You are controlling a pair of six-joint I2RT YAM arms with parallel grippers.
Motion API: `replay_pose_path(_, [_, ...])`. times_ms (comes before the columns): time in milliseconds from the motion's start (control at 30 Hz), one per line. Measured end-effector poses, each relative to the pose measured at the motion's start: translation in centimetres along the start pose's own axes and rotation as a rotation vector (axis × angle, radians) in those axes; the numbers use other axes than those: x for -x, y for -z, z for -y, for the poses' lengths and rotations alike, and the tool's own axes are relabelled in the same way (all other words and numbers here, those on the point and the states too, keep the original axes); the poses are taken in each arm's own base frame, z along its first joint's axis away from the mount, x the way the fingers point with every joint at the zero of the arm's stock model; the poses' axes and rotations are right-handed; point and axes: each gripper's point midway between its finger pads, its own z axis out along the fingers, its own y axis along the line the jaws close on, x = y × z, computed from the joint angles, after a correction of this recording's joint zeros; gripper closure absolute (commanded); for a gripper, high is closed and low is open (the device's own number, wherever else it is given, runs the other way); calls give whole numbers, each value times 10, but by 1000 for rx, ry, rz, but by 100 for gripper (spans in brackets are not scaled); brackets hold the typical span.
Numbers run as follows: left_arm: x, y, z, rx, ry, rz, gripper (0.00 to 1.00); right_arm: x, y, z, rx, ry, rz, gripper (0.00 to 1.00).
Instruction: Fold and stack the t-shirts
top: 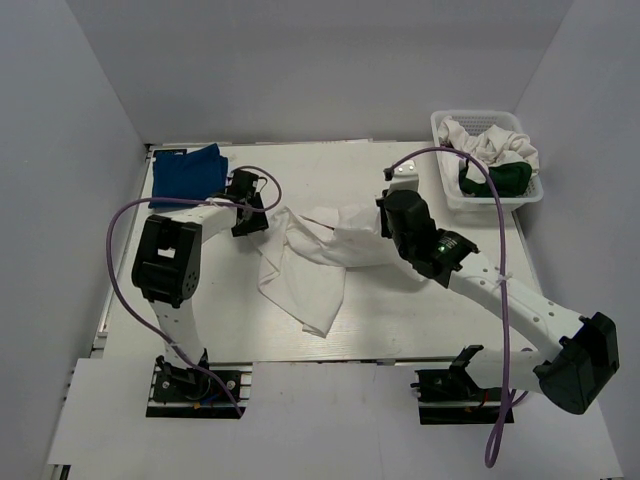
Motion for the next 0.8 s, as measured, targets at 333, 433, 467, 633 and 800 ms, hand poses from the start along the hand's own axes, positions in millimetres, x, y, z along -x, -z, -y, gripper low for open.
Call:
replay_pose_path(333, [-3,-7,2,104,-36,32,54,-7,-5,11,-30,-8,-21,100])
replay_pose_path(433, [-5,-7,5,104,-38,51,77,-8,-6,15,-41,-15,-24,100])
replay_pose_path(467, [-6,-6,6,106,-37,57,85,-9,-6,16,-44,-18,-25,100])
replay_pose_path(633, [-11,-5,12,127,-52,82,100,-14,-5,23,-59,-30,-31,100])
replay_pose_path(800, [-9,0,10,175,-34,87,100,-12,-5,29,-72,-39,-23,100])
